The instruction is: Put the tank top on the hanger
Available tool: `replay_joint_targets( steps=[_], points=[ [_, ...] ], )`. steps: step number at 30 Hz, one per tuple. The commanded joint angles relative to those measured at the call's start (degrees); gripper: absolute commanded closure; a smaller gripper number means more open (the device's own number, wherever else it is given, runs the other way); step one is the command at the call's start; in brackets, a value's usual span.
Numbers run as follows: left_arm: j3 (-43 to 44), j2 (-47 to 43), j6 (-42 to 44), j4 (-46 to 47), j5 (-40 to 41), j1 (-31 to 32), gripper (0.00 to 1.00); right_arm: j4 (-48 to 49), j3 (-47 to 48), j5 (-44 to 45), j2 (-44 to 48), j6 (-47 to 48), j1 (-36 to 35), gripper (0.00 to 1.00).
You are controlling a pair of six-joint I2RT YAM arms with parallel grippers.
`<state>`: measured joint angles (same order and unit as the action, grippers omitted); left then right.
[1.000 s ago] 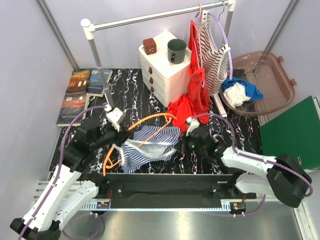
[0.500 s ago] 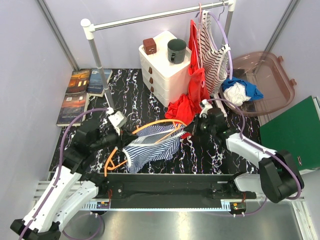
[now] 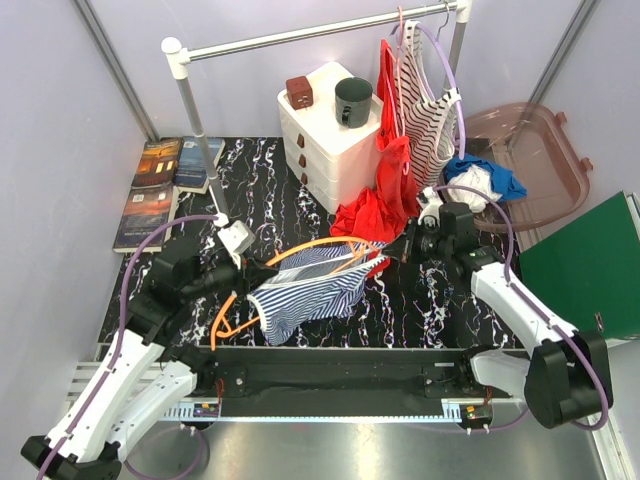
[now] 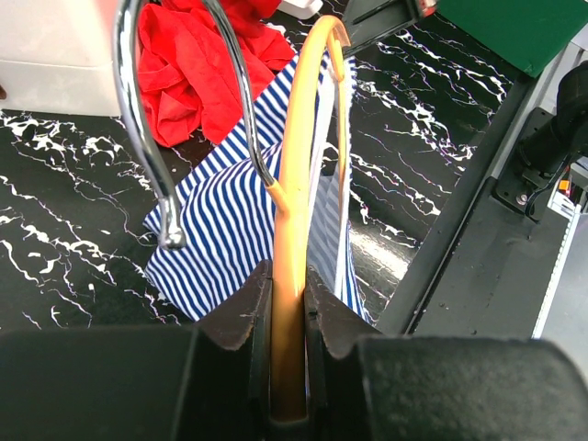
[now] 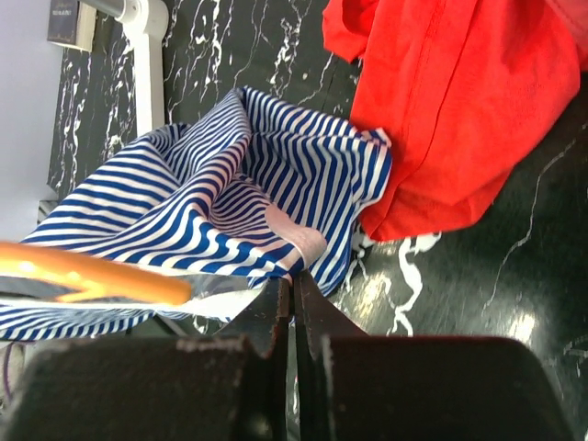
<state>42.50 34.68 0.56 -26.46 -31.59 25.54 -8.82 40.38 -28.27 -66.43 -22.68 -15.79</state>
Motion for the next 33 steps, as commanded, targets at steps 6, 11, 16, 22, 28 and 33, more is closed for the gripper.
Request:
replay_joint_targets(
  steps=[6, 11, 16, 22, 28, 33],
  points=[
    [0.65, 0.04, 0.41, 2.73, -1.89, -0.32, 1.0, -12.18, 7.69, 2.97, 6.31, 2.38, 2.26, 1.0],
    [0.65, 0.13, 0.23, 2.81, -1.72, -0.32, 1.0, -12.63, 9.1, -1.07, 6.76, 1.32, 2.26, 1.0],
    [0.74, 0.74, 0.23, 2.82, -1.8, -0.32, 1.0, -12.54, 9.98, -4.6, 8.6, -0.79, 1.03, 1.0],
    [0.74, 1.18, 0.15, 2.82, -2.16, -0.4, 1.0, -14.03, 12.18, -0.47, 8.69, 0.35, -6.26, 1.0],
    [0.65, 1.18, 0.15, 2.73, -2.16, -0.32, 1.0, -13.33, 15.69, 2.26, 4.21, 0.27, -12.85, 1.0],
    [0.74, 1.27, 0.23, 2.81, -2.16, -0.32, 1.0, -10.43, 18.94, 2.17, 1.05, -0.7, -16.46, 1.0]
  ],
)
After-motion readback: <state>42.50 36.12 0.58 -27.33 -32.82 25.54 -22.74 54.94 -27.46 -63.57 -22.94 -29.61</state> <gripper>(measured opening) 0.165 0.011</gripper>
